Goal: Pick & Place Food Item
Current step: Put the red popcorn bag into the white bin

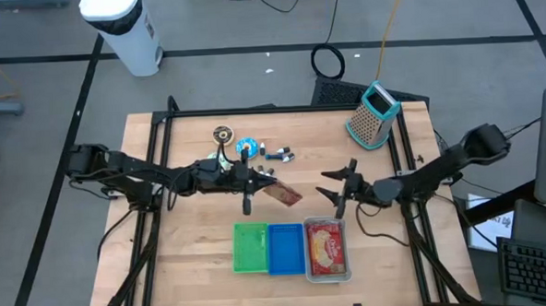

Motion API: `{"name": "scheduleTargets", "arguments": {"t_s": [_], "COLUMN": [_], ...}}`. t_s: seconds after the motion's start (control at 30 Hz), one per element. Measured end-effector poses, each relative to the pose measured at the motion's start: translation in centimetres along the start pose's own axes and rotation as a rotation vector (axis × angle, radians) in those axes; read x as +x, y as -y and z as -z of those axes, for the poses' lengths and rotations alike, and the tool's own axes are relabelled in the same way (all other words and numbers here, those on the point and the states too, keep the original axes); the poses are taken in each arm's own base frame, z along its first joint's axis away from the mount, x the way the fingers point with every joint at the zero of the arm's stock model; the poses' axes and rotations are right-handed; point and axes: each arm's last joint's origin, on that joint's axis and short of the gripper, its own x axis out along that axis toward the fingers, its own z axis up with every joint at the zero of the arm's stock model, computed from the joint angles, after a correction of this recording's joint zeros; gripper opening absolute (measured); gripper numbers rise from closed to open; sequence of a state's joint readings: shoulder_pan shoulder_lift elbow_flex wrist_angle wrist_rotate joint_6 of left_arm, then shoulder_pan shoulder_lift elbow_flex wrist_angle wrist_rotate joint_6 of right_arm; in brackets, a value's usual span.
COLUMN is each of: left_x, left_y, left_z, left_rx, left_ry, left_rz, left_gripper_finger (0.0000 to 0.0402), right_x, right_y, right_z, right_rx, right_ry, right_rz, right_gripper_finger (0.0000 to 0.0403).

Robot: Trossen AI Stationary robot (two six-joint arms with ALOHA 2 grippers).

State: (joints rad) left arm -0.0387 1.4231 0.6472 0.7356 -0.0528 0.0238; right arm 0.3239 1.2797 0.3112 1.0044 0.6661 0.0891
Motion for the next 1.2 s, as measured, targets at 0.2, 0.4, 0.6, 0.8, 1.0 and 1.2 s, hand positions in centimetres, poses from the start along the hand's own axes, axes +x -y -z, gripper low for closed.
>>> {"name": "scheduleTargets", "arguments": {"t_s": [0.2,0.4,0.6,0.8,1.0,1.2], "left_x": [0.0,0.0,0.0,0.0,0.0,0.0], "left_y": [0.0,0.0,0.0,-0.1,-0.1,-0.1], "left_z": [0.0,0.0,0.0,0.1,0.0,0.0], "left_rx": [0.0,0.001,0.022,0.032,0.028,0.021], "left_ry": [0.003,-0.002,-0.005,-0.014,-0.007,-0.006], "left_rz": [0.0,-0.008,-0.017,-0.031,-0.035,-0.036], "left_gripper_finger": [0.0,0.0,0.0,0.0,0.0,0.0], "right_x": [3.0,5.3,6.0,5.9,6.3,6.5], "right_y": [-1.6,-3.2,-4.1,-4.3,-3.7,-3.4], "right_z": [-0.3,-0.7,-0.9,-0.5,-0.5,-0.6], "right_rx": [0.019,0.019,0.025,0.012,0.059,0.061], "right_ry": [0.012,0.018,0.016,-0.029,-0.028,-0.023], "right_rz": [-0.102,-0.129,-0.21,-0.302,-0.247,-0.223], "right_gripper_finger": [0.0268,0.0283,0.0276,0.0275,0.0275,0.0261]}}
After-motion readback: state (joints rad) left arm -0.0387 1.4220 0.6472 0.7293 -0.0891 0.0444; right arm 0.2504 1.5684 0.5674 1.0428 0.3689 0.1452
